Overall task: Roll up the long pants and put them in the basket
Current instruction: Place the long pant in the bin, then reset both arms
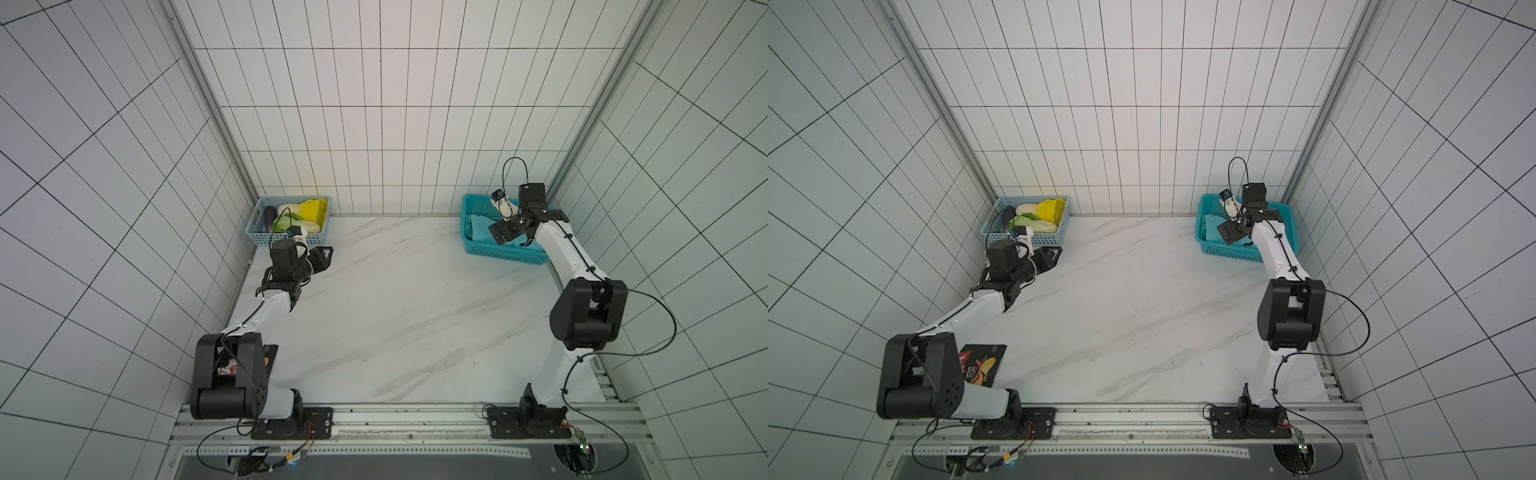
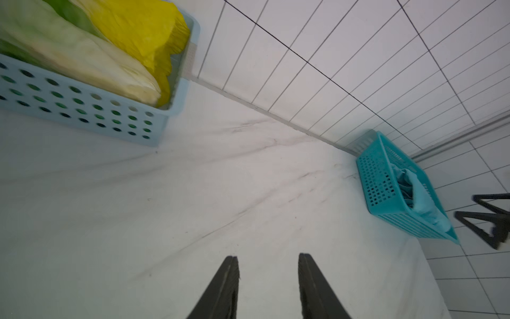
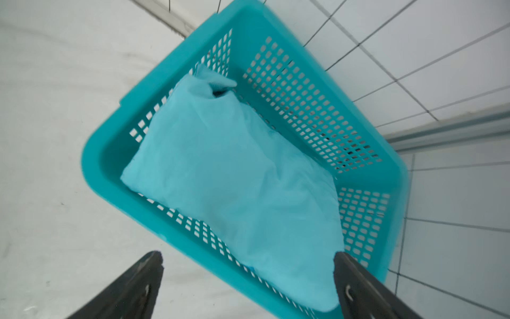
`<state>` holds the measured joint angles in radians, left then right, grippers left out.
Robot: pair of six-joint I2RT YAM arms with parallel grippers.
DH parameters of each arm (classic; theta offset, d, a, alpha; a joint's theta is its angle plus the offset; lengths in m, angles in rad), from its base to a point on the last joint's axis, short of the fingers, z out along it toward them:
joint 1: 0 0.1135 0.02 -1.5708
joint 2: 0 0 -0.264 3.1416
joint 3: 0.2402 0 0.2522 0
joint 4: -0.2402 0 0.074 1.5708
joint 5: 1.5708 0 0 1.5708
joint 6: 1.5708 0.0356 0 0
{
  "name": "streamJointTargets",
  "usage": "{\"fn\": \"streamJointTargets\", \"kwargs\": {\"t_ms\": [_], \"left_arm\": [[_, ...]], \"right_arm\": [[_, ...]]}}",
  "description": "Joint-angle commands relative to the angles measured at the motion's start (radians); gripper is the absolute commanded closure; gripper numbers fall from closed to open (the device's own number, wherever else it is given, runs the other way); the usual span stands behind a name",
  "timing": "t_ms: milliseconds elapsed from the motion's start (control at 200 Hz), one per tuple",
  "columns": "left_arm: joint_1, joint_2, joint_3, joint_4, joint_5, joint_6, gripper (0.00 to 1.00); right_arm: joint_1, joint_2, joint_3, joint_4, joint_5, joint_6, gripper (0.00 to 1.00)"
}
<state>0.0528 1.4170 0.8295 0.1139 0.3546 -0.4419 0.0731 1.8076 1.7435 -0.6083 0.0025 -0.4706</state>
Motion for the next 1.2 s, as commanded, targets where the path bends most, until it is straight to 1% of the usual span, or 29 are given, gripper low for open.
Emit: {"fn": "streamJointTargets", "kwargs": {"t_ms": [0,35,70,100,140,195,240,275,330,350,370,400,435,470,500,565,600,630,635,645,690,790,830,875,949,999,1054,1099,1194], "left_arm": [[0.028,-0.07,0.0,0.032,-0.263,0.063,0.45],[0.03,-0.099,-0.046,0.068,-0.311,0.1,0.4],[0.026,-0.128,-0.112,0.121,-0.343,0.187,0.38],[0.022,-0.149,-0.183,0.215,-0.379,0.247,0.36],[0.021,-0.165,-0.288,0.353,-0.413,0.327,0.27],[0.024,-0.161,-0.419,0.556,-0.507,0.352,0.08],[0.037,-0.134,-0.483,0.72,-0.53,0.349,0.07],[0.039,-0.14,-0.478,0.697,-0.499,0.353,0.07],[0.04,-0.157,-0.41,0.537,-0.434,0.35,0.06],[0.04,-0.153,-0.393,0.51,-0.412,0.344,0.06],[0.039,-0.139,-0.388,0.516,-0.391,0.347,0.07],[0.035,-0.13,-0.389,0.522,-0.357,0.364,0.07],[0.02,-0.145,-0.392,0.497,-0.369,0.363,0.07],[0.006,-0.165,-0.406,0.458,-0.405,0.346,0.07],[-0.009,-0.162,-0.439,0.495,-0.446,0.353,0.07],[-0.03,-0.123,-0.523,0.647,-0.494,0.387,0.05],[-0.031,-0.101,-0.56,0.743,-0.467,0.403,0.04],[-0.032,-0.089,-0.569,0.79,-0.462,0.375,0.04],[-0.031,-0.086,-0.569,0.792,-0.462,0.368,0.04],[-0.03,-0.085,-0.568,0.794,-0.461,0.354,0.04],[-0.022,-0.064,-0.561,0.8,-0.406,0.356,0.04],[-0.024,0.039,-0.552,0.872,-0.327,0.392,0.04],[-0.023,0.095,-0.55,0.915,-0.298,0.404,0.04],[-0.021,0.146,-0.533,0.948,-0.256,0.423,0.03],[-0.01,0.178,-0.521,0.985,-0.22,0.418,0.02],[-0.006,0.166,-0.495,0.922,-0.236,0.407,0.02],[-0.004,0.154,-0.429,0.772,-0.275,0.39,0.02],[0.005,0.126,-0.389,0.647,-0.271,0.379,0.02],[0.007,0.156,-0.417,0.75,-0.275,0.377,0.02]], "right_arm": [[-0.023,-0.191,-0.145,0.031,0.134,0.333,0.01],[-0.036,-0.264,-0.281,0.1,0.144,0.396,0.01],[-0.052,-0.334,-0.428,0.18,0.136,0.44,0.01],[-0.063,-0.381,-0.568,0.27,0.149,0.462,0.01],[-0.071,-0.433,-0.737,0.388,0.155,0.448,0.01],[-0.078,-0.469,-0.92,0.531,0.2,0.448,0.01],[-0.09,-0.472,-1.032,0.648,0.242,0.483,0.01],[-0.098,-0.46,-1.108,0.757,0.259,0.502,0.01],[-0.112,-0.42,-1.192,0.937,0.237,0.527,0.0],[-0.112,-0.412,-1.193,0.96,0.228,0.52,0.02],[-0.111,-0.414,-1.163,0.875,0.221,0.523,0.03],[-0.114,-0.41,-1.145,0.864,0.192,0.523,0.06],[-0.115,-0.406,-1.163,0.921,0.167,0.502,0.06],[-0.114,-0.4,-1.207,1.046,0.134,0.489,0.06],[-0.117,-0.402,-1.24,1.13,0.115,0.483,0.06],[-0.122,-0.414,-1.253,1.144,0.066,0.501,0.06],[-0.123,-0.415,-1.269,1.186,0.026,0.496,0.07],[-0.123,-0.423,-1.28,1.202,-0.034,0.483,0.09],[-0.122,-0.424,-1.284,1.208,-0.044,0.48,0.04],[-0.122,-0.427,-1.293,1.227,-0.063,0.477,0.0],[-0.118,-0.41,-1.368,1.405,-0.151,0.458,0.01],[-0.109,-0.311,-1.447,1.635,-0.094,0.475,0.01],[-0.11,-0.27,-1.443,1.677,-0.091,0.476,0.01],[-0.111,-0.267,-1.418,1.645,-0.102,0.47,0.01],[-0.106,-0.282,-1.326,1.42,-0.059,0.479,0.01],[-0.109,-0.259,-1.304,1.425,-0.031,0.498,0.01],[-0.109,-0.28,-1.327,1.427,-0.033,0.495,0.01],[-0.108,-0.264,-1.308,1.416,-0.035,0.494,0.01],[-0.108,-0.271,-1.309,1.407,-0.042,0.489,0.01]]}}
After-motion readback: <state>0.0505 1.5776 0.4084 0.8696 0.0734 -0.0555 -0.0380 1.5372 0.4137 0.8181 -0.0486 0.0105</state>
